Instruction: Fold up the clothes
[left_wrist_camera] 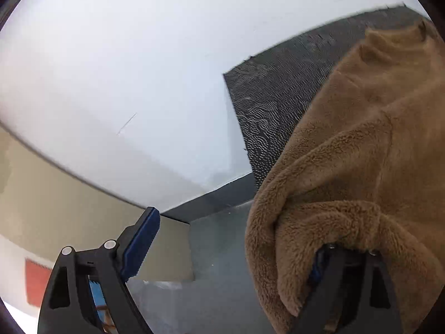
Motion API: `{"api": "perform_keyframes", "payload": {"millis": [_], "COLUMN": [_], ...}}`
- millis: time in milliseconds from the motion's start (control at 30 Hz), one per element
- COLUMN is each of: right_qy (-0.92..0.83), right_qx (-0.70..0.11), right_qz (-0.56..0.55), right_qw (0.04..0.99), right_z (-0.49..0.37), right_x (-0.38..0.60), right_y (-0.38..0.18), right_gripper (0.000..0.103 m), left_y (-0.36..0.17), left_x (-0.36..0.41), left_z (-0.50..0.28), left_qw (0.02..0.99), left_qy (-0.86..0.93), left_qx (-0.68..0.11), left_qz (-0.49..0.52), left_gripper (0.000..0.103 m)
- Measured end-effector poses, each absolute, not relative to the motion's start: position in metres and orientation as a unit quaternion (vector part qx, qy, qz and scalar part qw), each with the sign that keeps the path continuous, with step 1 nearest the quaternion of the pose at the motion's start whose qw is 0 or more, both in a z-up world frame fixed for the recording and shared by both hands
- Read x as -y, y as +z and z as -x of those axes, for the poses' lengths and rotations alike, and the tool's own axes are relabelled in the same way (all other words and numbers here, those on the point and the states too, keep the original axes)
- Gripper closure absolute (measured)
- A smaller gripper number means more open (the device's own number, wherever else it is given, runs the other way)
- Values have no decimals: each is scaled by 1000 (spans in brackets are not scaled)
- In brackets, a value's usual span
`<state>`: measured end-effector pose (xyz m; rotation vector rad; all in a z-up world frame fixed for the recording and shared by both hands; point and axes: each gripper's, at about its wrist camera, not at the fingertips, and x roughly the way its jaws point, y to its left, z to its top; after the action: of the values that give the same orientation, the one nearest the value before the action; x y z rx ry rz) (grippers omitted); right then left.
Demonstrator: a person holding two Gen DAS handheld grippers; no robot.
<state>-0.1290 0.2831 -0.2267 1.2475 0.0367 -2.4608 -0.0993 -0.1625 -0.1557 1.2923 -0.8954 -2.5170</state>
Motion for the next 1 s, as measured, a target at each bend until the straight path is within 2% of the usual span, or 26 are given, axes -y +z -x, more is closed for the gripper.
{"api": "perform_keyframes", "payload": {"millis": [167,267,367,467,667,733,833,1000], "right_qy": [-874,-886,-901,-890,-851,-863,-895,-907], "right_qx": [19,43,28,65,212,189,87,-33], "right_qz": [-434,-404,-383,-402,-419,-420,-416,-413], "right_qw": [217,222,203,203,235,207,136,69], "right_z": [126,112,93,84,75,77,77,88], "right_x": [-295,-317,-341,-375,-430,-432,-432,-427], "right_y": [-223,-207,-194,-200,-230,-226,-216,-214], "right_gripper": [5,5,5,5,5,5,5,5], "left_y": [-175,-166,-149,-130,-102,-94,-86,-82], "left_x": [141,147,153,165,168,163,144,104], "left_z": [89,79,65,51,25,15,13,-6], "left_qw": [79,69,53,32,22,23,15,-55], "left_qy": [-804,-798,-807,-817,-831,-834,-839,-863], "left_qx": [417,426,402,366,315,314,320,267], "left_qz": [-417,-420,-430,-444,-458,-454,-440,-426], "left_gripper": [12,12,12,12,12,12,12,11]}}
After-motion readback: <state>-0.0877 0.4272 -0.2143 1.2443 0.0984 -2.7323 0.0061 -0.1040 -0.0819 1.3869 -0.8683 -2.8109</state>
